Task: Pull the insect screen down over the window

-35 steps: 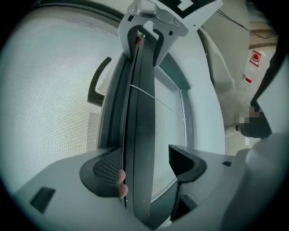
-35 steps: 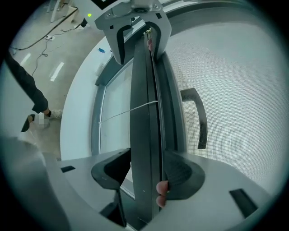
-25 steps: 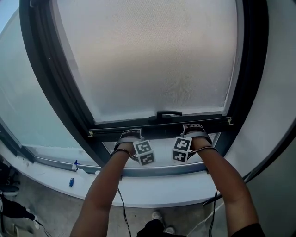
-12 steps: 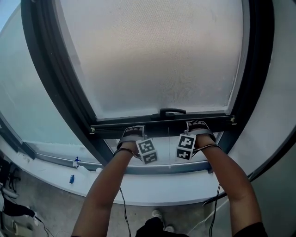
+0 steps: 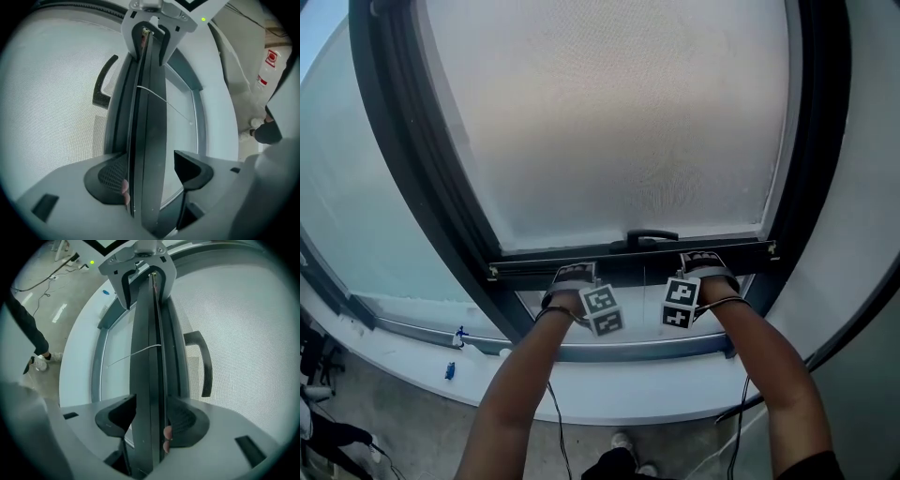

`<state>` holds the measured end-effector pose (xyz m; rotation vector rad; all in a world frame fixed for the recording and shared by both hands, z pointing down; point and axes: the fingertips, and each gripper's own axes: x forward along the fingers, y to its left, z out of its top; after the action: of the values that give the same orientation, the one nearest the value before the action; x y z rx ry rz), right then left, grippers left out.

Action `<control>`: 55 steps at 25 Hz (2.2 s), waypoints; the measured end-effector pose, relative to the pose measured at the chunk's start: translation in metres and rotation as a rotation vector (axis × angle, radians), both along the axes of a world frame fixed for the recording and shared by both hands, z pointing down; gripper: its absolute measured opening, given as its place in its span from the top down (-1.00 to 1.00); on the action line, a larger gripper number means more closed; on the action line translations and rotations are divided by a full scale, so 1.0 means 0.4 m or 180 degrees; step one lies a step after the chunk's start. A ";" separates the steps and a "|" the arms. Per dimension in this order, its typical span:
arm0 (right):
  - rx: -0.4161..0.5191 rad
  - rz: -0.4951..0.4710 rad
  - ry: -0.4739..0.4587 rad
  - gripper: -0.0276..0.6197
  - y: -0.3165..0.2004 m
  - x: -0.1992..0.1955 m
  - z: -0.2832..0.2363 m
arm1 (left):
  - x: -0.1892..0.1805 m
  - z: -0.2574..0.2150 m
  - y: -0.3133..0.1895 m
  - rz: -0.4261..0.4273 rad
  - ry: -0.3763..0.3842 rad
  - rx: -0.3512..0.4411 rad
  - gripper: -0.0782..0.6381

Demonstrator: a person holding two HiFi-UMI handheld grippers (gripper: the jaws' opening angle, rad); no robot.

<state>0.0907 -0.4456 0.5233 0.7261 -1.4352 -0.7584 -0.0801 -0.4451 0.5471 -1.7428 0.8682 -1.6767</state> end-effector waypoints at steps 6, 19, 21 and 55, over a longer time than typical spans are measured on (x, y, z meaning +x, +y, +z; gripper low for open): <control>0.0153 0.0030 -0.0425 0.26 0.024 0.007 -0.060 | -0.031 -0.029 0.012 0.0043 0.0037 0.0116 -0.11; 0.0793 0.0150 -0.2272 0.27 0.260 0.015 -0.311 | 0.019 -0.205 0.242 -0.0222 0.2319 0.0195 -0.07; 0.0852 0.0169 -0.2533 0.27 0.308 0.008 -0.328 | 0.017 -0.232 0.280 -0.0260 0.2631 0.0319 0.03; 0.1374 0.0951 -0.4304 0.90 0.912 -0.143 -0.227 | -0.102 -0.230 0.845 -0.0754 0.4447 0.0698 0.77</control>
<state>0.0336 -0.0810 0.4324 1.9660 -2.2608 -0.2697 -0.1208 -0.1071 0.4553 -2.5962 1.7516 -0.1674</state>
